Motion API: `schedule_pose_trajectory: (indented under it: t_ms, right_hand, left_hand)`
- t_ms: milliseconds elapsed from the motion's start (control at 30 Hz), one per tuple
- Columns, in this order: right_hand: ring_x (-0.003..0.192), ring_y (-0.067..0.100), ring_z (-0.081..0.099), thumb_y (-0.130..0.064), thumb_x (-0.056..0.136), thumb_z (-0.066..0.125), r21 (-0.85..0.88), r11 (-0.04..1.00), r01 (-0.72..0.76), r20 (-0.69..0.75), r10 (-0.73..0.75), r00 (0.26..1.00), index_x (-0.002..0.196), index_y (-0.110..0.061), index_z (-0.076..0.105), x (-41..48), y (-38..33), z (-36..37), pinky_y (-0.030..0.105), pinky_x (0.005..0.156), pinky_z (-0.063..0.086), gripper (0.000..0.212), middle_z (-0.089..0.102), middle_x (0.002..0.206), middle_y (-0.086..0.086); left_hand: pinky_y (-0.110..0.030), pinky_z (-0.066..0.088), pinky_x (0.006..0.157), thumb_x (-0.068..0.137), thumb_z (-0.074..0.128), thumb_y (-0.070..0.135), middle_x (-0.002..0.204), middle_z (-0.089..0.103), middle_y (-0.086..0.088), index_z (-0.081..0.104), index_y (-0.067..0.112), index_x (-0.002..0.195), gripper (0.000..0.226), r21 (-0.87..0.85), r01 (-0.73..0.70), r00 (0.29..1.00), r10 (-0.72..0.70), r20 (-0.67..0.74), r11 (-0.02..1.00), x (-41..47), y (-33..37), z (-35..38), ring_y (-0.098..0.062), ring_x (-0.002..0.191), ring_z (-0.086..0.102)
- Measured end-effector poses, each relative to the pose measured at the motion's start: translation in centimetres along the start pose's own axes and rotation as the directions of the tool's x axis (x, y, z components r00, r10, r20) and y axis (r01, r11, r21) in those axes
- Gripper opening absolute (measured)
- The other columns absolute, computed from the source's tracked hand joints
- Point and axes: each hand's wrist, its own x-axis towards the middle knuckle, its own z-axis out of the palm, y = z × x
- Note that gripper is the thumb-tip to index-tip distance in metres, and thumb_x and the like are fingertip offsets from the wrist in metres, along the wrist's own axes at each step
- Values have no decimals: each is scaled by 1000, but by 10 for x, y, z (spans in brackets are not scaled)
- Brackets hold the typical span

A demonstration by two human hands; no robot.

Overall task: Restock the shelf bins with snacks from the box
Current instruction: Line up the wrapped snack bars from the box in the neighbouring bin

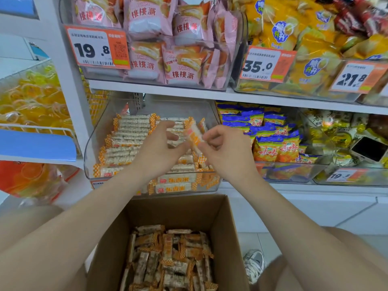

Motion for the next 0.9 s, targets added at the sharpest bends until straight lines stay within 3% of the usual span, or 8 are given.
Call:
schedule_pose_trajectory:
  t_ms: [33, 100, 200, 300, 433, 667, 800, 900]
  right_hand:
    - [71, 5, 70, -23, 91, 78, -71, 997, 26, -23, -27, 999, 96, -18, 76, 10, 1, 2, 13, 69, 51, 8, 71, 75, -12]
    - [85, 20, 72, -21, 95, 73, -232, 971, 51, -3, -54, 999, 109, -14, 78, 32, 6, 10, 29, 83, 54, 16, 77, 89, 2]
    - [107, 36, 66, -10, 95, 66, -378, 925, 43, 102, -5, 995, 115, -9, 77, 62, 10, 31, 40, 89, 55, 23, 75, 107, 13]
    - [111, 39, 64, -5, 91, 64, -419, 907, 36, 150, 30, 988, 115, -11, 76, 77, 4, 47, 39, 88, 54, 27, 71, 114, 16]
    - [115, 42, 64, -3, 92, 66, -482, 876, -31, 150, 118, 982, 123, -7, 67, 84, -6, 59, 41, 88, 55, 31, 62, 122, 22]
    - [113, 41, 62, 0, 91, 66, -559, 829, -28, 136, 125, 983, 97, -10, 56, 84, -12, 57, 39, 76, 47, 16, 63, 115, 22]
    - [110, 41, 62, 3, 90, 63, -531, 847, -24, 132, 111, 985, 105, -8, 69, 88, -9, 60, 35, 72, 40, 20, 64, 110, 20]
    - [106, 40, 65, 2, 90, 63, -552, 834, -10, 149, 111, 983, 99, -9, 66, 89, -8, 63, 34, 71, 41, 15, 65, 109, 21]
  left_hand:
    - [-42, 56, 94, 98, 69, 41, 137, 58, -2, 37, 19, 155, 69, 222, -64, 998, 68, -7, 973, 6, -4, -1, -21, 112, 68]
    - [-48, 38, 113, 102, 58, 49, 159, 42, -7, 32, 18, 159, 70, 509, -150, 989, 129, 77, 847, 16, -12, -3, -30, 143, 44]
    - [-64, 13, 122, 103, 38, 64, 175, 2, 2, 15, 32, 165, 73, 670, -115, 964, -79, 252, 734, 26, -26, -3, -34, 160, 2]
    - [-65, -3, 125, 102, 23, 73, 173, -21, 7, -2, 37, 166, 78, 739, -123, 915, -213, 344, 663, 31, -36, 1, -34, 159, -20]
    - [-64, -8, 125, 100, 18, 76, 173, -22, 5, -7, 37, 166, 81, 752, -132, 900, -241, 364, 646, 35, -40, 2, -35, 157, -26]
    - [-65, -6, 125, 101, 19, 76, 173, -21, 4, -6, 36, 166, 81, 762, -158, 891, -242, 385, 628, 36, -39, 0, -37, 157, -24]
    - [-64, -1, 124, 95, 25, 81, 174, -15, 2, 2, 37, 166, 86, 771, -185, 905, -200, 375, 610, 42, -39, -4, -34, 159, -16]
    - [-62, 2, 124, 91, 30, 85, 175, -13, 3, 2, 36, 166, 94, 765, -196, 906, -186, 381, 614, 48, -41, -8, -31, 160, -14]
